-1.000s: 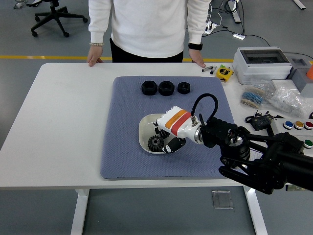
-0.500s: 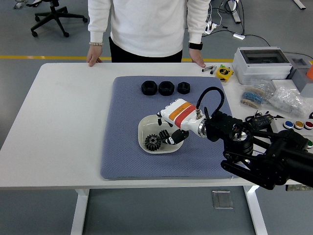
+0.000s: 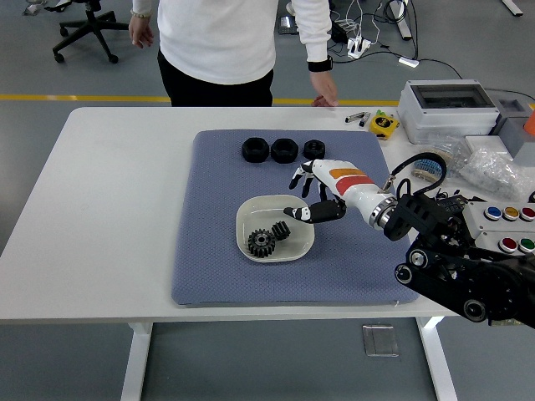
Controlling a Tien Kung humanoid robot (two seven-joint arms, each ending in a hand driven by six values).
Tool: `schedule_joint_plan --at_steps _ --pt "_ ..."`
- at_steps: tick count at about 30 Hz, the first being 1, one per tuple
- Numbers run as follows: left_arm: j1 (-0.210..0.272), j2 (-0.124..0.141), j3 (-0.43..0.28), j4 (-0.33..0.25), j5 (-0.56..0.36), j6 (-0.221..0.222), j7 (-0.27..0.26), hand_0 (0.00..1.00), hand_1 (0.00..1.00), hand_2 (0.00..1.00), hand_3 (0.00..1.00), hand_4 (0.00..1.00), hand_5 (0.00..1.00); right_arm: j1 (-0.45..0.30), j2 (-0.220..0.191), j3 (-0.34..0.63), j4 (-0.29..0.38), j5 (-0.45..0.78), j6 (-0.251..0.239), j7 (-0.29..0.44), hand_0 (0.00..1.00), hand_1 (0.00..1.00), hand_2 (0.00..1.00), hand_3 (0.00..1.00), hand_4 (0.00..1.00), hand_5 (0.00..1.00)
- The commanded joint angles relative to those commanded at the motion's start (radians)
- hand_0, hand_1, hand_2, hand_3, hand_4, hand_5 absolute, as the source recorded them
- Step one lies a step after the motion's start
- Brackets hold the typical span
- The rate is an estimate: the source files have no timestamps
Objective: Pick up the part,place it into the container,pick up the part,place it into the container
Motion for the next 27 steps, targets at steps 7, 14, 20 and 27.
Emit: schedule_joint_plan --at_steps 7,14,20,27 --pt "0.003 -0.007 -0.022 0.000 0.013 0.001 -0.001 0.835 0.770 0.808 0.585 0.505 0.746 -0.062 0.034 0.058 0.044 0.292 0.108 0.154 0.596 0.699 0.783 0.824 0.998 0.745" --pt "-0.001 -0.009 -0.025 0.000 0.013 0.001 -0.002 0.834 0.770 0.808 0.584 0.503 0.747 -0.086 0.047 0.065 0.039 0.585 0.197 0.262 0.908 0.863 0.873 0.966 0.998 0.845" --pt "-0.004 -0.012 -0.041 0.000 0.031 0.001 -0.001 0.834 0.769 0.809 0.582 0.501 0.753 -0.096 0.052 0.064 0.032 0.839 0.229 0.314 0.924 0.863 0.884 0.969 0.998 0.871" --pt "-0.006 -0.016 -0.038 0.000 0.024 0.002 -0.005 0.832 0.766 0.807 0.580 0.500 0.761 -0.112 0.048 0.068 0.033 1.144 0.244 0.352 0.901 0.852 0.879 0.934 0.998 0.900"
